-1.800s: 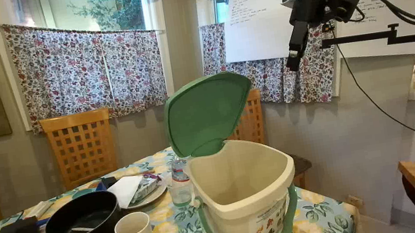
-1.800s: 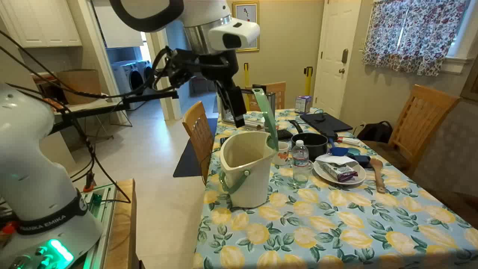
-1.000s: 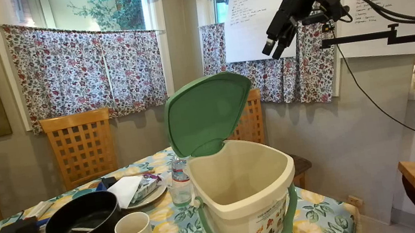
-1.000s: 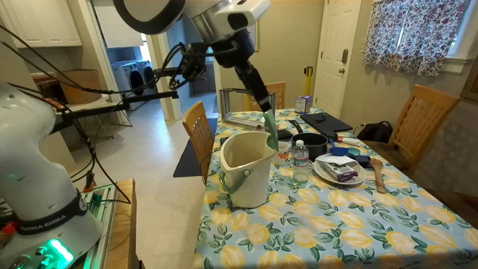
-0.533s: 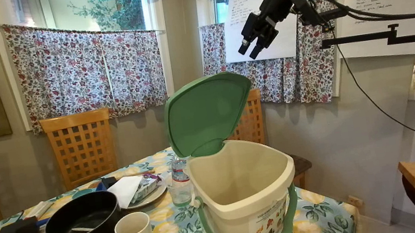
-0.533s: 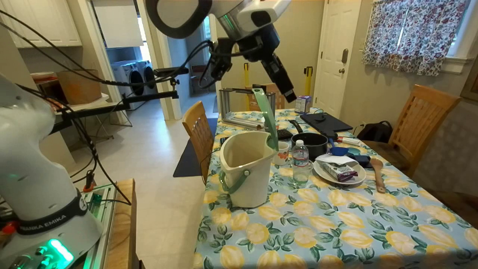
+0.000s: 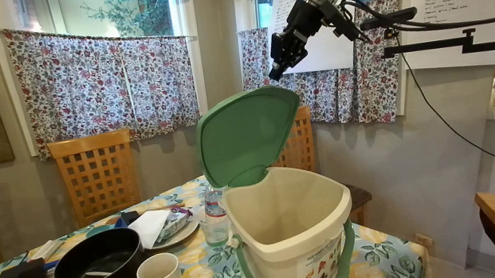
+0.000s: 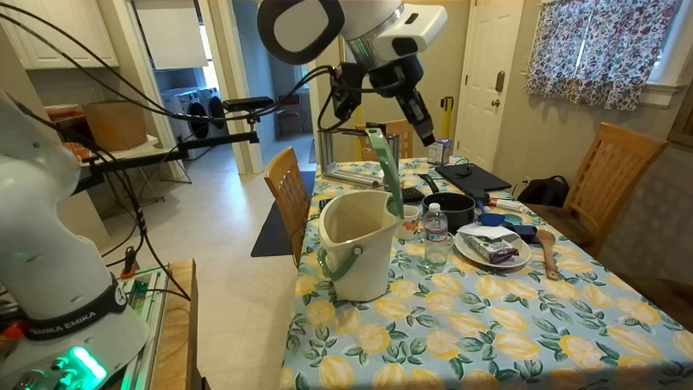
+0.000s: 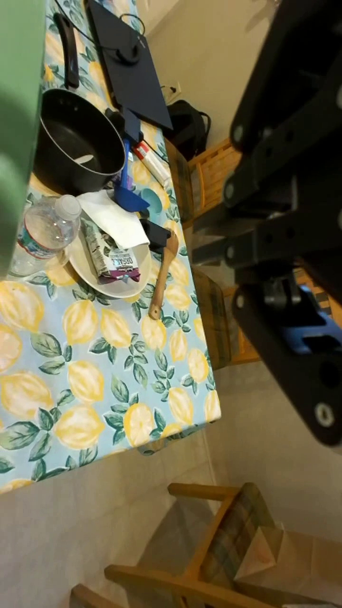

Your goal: Close the lid on the bin.

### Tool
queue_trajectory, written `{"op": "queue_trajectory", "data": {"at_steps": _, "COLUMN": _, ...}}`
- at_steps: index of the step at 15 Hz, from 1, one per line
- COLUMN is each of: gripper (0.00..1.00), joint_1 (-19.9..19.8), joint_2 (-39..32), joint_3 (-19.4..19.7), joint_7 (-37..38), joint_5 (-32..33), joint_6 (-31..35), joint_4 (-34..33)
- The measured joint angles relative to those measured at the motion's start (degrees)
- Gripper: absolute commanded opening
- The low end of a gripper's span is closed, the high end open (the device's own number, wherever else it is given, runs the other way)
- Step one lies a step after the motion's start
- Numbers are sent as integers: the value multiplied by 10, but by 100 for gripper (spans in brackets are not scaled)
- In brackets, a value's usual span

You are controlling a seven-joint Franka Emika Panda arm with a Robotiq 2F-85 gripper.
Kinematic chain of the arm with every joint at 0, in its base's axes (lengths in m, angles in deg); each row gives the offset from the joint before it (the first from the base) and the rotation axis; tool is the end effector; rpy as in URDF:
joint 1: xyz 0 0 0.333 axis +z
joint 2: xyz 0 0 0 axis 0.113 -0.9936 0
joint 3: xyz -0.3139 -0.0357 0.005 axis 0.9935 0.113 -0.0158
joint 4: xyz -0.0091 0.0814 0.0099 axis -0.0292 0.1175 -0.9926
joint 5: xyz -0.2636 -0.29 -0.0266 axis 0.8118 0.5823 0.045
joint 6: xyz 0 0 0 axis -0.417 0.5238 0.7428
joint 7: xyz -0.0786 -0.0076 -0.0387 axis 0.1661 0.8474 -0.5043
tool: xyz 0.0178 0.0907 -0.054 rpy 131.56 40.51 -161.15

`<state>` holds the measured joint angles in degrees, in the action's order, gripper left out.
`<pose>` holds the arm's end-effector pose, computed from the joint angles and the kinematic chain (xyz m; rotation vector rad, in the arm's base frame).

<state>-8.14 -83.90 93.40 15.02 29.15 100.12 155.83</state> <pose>0.5406 -0.1263 0.4788 -2.7886 0.5876 -0.8353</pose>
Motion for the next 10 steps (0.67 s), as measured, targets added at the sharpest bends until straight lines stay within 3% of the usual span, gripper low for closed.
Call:
{"op": "queue_trajectory", "data": {"at_steps": 4, "gripper": 0, "joint_1": -2, "joint_2": -25, "joint_3": -11, "joint_7": 3, "joint_5": -5, "joint_6": -46, "joint_4": -11}}
{"op": "queue_trajectory", "data": {"at_steps": 10, "gripper": 0, "joint_1": -7, "joint_2": -28, "joint_3": -14, "joint_7": 2, "joint_5": -45, "joint_6": -233, "joint_4": -46}}
